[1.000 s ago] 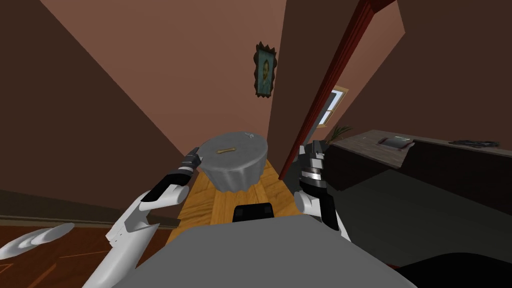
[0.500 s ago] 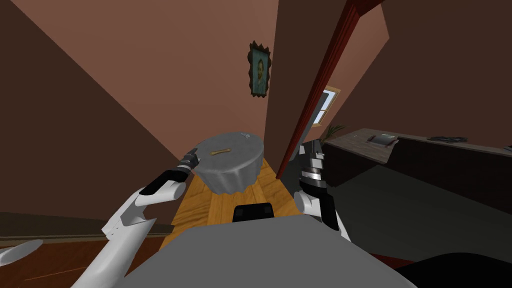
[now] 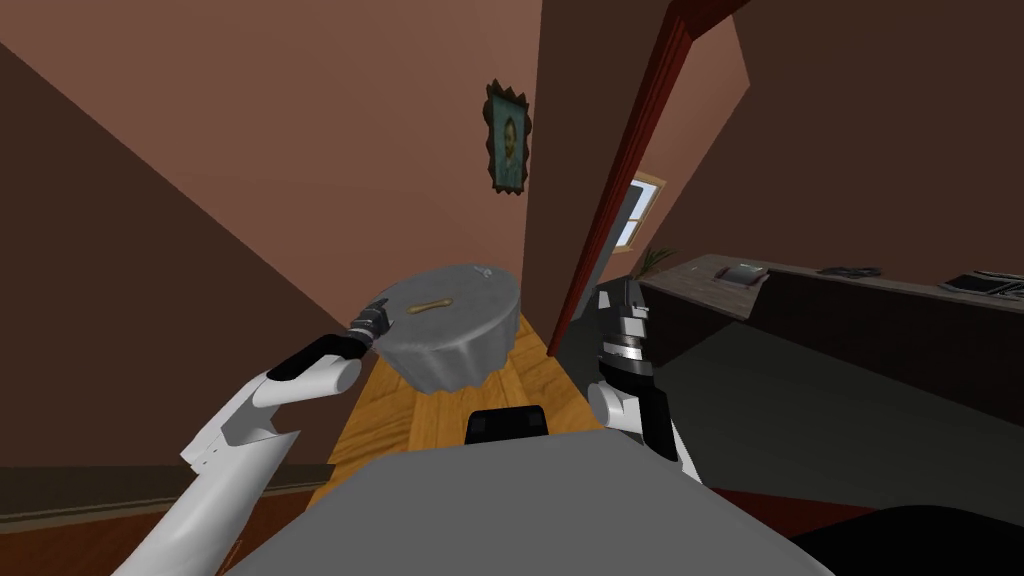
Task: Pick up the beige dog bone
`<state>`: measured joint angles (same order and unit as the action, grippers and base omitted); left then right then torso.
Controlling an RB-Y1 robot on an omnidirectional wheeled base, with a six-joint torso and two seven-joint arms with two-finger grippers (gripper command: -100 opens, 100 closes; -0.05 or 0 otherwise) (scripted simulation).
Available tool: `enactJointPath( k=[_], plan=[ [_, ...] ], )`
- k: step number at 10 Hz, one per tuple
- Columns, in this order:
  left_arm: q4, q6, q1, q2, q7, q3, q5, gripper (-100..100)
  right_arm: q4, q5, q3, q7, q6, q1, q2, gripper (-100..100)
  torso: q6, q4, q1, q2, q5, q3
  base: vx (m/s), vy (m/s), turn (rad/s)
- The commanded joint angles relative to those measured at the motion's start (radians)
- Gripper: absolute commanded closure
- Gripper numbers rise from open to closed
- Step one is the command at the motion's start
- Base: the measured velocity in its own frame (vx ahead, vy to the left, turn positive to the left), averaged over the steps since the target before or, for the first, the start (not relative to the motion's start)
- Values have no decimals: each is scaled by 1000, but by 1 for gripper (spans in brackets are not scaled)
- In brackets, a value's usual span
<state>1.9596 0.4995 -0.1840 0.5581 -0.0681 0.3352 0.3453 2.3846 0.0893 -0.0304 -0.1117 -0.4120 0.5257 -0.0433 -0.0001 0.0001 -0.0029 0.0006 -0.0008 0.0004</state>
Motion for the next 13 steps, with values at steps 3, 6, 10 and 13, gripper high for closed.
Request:
enactJointPath(
  k=[3,6,10,13],
  plan=[
    [-39,111,31,37,-11,30,23,-100,0,0,0,0,0,0,0,0,0,0,-1,-1,0,-1,15,-55,-103],
    [-65,180,48,63,-19,53,37,-100,0,0,0,0,0,0,0,0,-1,0,-1,0,0,0,7,-50,-76],
    [-120,303,78,113,-33,101,60,-100,0,0,0,0,0,0,0,0,0,0,0,0,0,0,14,-43,-119],
    [-180,391,104,159,-47,152,75,-100,0,0,0,0,0,0,0,0,-1,0,1,-1,0,0,19,-48,-137]
  ],
)
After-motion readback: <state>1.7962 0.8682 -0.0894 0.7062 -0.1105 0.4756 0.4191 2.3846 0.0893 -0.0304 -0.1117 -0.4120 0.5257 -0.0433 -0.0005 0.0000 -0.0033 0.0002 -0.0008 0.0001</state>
